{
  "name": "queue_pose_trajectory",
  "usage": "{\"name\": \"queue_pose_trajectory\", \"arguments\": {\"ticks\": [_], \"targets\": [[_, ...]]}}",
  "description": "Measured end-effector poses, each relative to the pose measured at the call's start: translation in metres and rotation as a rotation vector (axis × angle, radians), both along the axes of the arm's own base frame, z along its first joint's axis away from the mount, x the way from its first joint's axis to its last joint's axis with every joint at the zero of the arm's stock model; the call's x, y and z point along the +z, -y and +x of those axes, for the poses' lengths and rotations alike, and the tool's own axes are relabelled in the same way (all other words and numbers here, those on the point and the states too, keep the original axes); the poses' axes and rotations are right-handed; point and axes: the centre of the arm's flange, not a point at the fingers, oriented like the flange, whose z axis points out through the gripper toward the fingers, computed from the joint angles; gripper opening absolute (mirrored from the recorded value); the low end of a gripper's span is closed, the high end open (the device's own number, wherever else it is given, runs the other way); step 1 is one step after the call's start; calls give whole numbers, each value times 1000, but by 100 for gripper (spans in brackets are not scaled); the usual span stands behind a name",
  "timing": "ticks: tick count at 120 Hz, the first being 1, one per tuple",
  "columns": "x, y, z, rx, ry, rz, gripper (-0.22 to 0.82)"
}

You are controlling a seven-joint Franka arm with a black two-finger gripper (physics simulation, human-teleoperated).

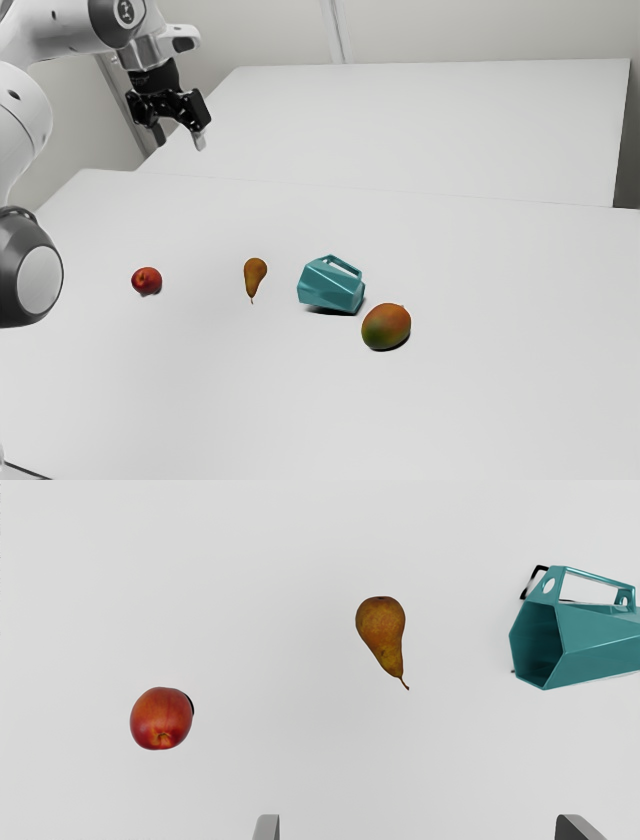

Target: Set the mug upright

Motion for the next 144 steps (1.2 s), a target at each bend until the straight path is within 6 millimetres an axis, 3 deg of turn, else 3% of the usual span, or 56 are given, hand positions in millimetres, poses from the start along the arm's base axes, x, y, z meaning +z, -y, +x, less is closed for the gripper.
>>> {"name": "queue_pose_trajectory", "arguments": {"ticks": [23,31,53,84,144], "targets": [[4,5,-3,-5,4,-7,60],[1,17,-3,-23,-1,-20,60],[-61,39,-14,-47,-62,-99,60],[-135,49,-40,24,-65,-335,60],[-217,79,-26,79,36,-554,60]]}}
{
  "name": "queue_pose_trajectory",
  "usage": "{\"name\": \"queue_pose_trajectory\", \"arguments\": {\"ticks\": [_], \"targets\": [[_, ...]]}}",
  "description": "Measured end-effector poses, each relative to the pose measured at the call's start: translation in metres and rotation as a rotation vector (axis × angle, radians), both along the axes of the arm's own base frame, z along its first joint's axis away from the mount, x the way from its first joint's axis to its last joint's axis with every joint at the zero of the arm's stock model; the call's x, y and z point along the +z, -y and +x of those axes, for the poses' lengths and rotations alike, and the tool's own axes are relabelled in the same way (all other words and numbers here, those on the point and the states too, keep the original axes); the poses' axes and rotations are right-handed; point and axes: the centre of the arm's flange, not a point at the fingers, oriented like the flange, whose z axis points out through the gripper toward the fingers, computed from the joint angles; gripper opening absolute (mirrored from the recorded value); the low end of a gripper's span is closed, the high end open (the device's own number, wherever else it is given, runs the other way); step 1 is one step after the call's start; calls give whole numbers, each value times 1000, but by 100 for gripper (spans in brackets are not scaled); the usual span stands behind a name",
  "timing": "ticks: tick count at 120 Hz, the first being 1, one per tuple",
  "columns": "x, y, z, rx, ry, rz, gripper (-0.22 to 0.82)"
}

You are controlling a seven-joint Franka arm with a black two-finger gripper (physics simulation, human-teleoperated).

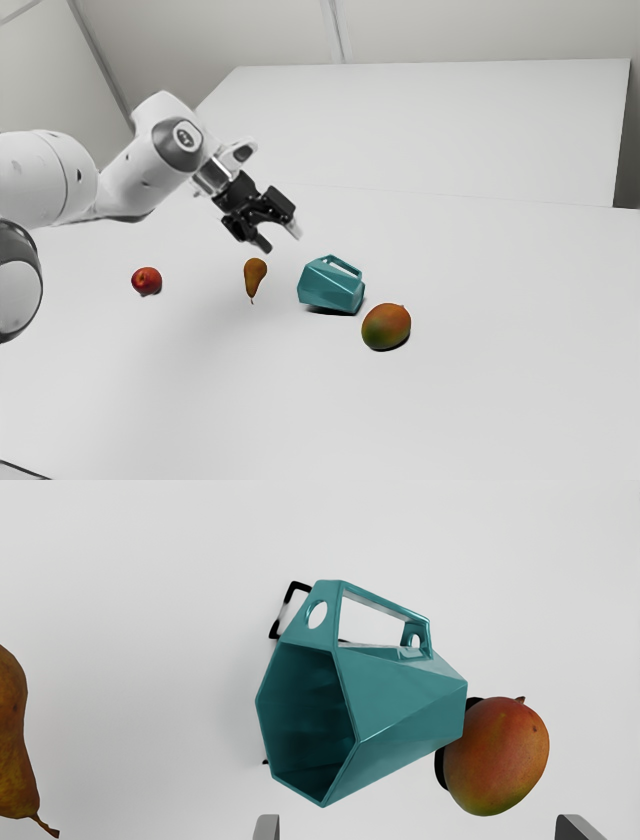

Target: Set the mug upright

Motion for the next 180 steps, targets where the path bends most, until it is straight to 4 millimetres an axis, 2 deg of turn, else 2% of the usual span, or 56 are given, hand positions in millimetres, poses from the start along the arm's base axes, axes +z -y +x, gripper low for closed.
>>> {"name": "queue_pose_trajectory", "arguments": {"ticks": [29,84,120,180], "targets": [[-38,3,-1,18,-7,-44,60],[-81,13,-1,46,6,-161,60],[-98,11,-6,61,43,-239,60],[-111,11,-16,42,116,-331,59]]}}
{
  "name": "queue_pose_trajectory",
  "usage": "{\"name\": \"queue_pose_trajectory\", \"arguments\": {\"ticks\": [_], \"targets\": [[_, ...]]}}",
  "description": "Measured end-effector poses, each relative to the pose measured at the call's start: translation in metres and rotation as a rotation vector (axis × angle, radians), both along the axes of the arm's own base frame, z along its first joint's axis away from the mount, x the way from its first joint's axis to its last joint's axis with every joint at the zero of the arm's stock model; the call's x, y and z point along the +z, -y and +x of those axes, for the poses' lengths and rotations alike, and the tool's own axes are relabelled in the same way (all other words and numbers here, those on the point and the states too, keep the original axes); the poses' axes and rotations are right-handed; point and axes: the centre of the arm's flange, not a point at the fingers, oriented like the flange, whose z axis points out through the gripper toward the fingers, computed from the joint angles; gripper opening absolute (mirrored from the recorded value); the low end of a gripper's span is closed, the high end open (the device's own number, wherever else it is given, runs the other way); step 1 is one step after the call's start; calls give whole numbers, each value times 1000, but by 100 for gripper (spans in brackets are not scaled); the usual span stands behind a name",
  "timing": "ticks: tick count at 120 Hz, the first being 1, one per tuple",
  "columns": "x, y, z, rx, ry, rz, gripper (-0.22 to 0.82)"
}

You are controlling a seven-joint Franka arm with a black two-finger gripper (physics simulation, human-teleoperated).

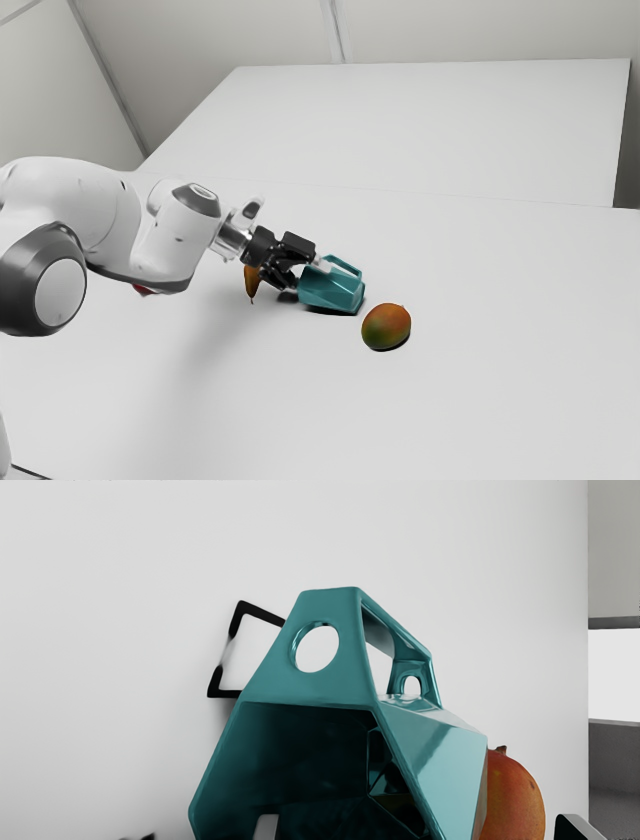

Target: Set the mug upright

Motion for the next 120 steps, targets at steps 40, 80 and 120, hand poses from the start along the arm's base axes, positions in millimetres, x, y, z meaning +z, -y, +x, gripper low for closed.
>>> {"name": "queue_pose_trajectory", "arguments": {"ticks": [40,80,120], "targets": [[1,1,1,-27,54,-10,32],[0,3,1,-46,85,-11,3],[22,7,3,-75,156,-26,-12]]}}
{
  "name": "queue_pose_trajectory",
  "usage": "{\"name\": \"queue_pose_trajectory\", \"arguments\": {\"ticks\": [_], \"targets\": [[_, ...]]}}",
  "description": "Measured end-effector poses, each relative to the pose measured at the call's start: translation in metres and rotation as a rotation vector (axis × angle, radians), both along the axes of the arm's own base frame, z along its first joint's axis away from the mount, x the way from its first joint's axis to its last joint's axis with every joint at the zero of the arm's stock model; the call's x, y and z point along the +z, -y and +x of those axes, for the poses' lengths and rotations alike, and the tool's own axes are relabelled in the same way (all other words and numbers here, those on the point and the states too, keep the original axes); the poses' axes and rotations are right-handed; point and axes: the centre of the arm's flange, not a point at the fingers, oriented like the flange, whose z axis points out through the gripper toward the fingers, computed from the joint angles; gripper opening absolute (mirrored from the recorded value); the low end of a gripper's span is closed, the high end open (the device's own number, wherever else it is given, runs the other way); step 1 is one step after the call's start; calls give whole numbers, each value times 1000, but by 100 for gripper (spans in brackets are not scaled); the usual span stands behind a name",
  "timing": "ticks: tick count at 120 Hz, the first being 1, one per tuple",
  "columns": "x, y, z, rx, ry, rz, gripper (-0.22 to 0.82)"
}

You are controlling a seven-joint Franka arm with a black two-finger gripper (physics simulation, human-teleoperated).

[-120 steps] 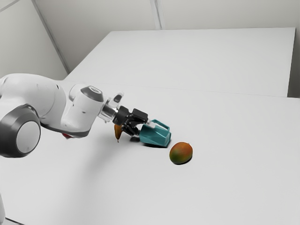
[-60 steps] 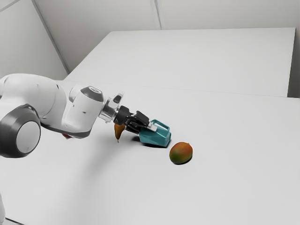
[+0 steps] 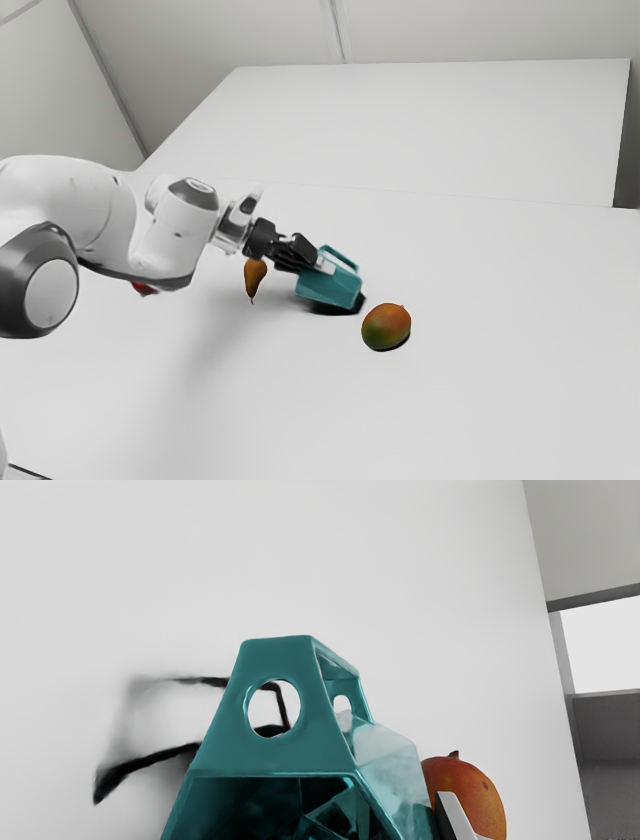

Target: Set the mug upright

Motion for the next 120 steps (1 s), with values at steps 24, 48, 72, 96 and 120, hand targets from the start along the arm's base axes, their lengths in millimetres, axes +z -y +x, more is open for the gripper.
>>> {"name": "queue_pose_trajectory", "arguments": {"ticks": [24,48,72,96,120], "targets": [[41,-2,2,-27,90,28,-16],[71,-2,9,-127,164,215,-17],[90,2,22,-267,221,483,-17],[89,6,26,-349,222,647,-17],[88,11,26,-377,212,714,-17]]}}
